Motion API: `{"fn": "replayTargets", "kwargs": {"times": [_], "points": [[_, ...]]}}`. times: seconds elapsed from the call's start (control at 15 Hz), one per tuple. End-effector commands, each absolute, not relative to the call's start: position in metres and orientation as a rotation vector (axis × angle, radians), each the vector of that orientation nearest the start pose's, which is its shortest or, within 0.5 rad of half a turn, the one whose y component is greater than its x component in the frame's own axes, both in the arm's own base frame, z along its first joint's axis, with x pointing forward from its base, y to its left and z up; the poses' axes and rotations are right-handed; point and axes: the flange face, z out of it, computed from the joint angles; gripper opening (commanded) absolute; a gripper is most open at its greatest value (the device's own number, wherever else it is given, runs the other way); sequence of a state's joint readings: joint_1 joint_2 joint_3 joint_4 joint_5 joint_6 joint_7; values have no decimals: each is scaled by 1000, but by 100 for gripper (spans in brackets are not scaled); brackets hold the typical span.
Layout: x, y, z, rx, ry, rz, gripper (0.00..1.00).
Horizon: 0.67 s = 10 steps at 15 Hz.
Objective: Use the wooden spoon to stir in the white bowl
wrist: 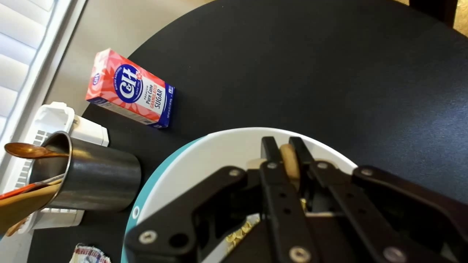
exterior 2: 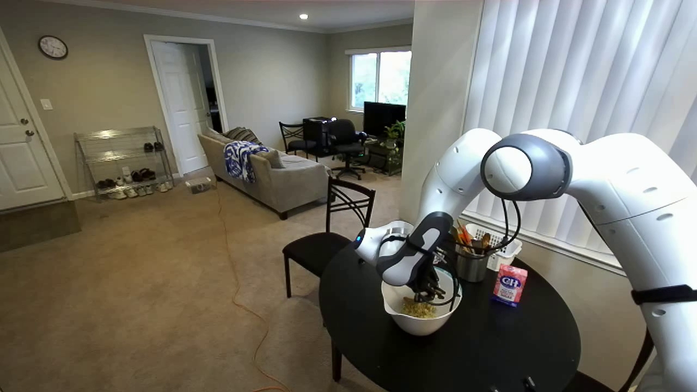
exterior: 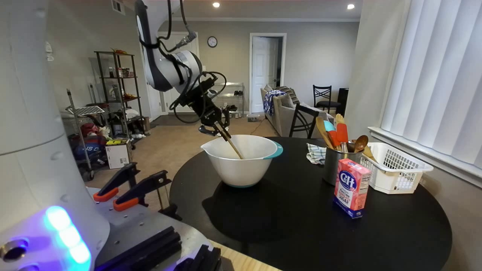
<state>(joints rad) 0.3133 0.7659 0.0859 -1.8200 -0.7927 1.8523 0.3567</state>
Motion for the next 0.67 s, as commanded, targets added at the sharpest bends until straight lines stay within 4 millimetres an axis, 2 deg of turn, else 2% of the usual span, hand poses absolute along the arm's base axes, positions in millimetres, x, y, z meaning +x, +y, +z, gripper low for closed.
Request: {"fn": "replayTargets", "kwargs": {"times": [0.0,0.2,0.6], "points": [[535,164,99,2232,694,-502,4],[530,162,98,2171,717,-498,4],[517,158,102,1933,828,-479,4]]}}
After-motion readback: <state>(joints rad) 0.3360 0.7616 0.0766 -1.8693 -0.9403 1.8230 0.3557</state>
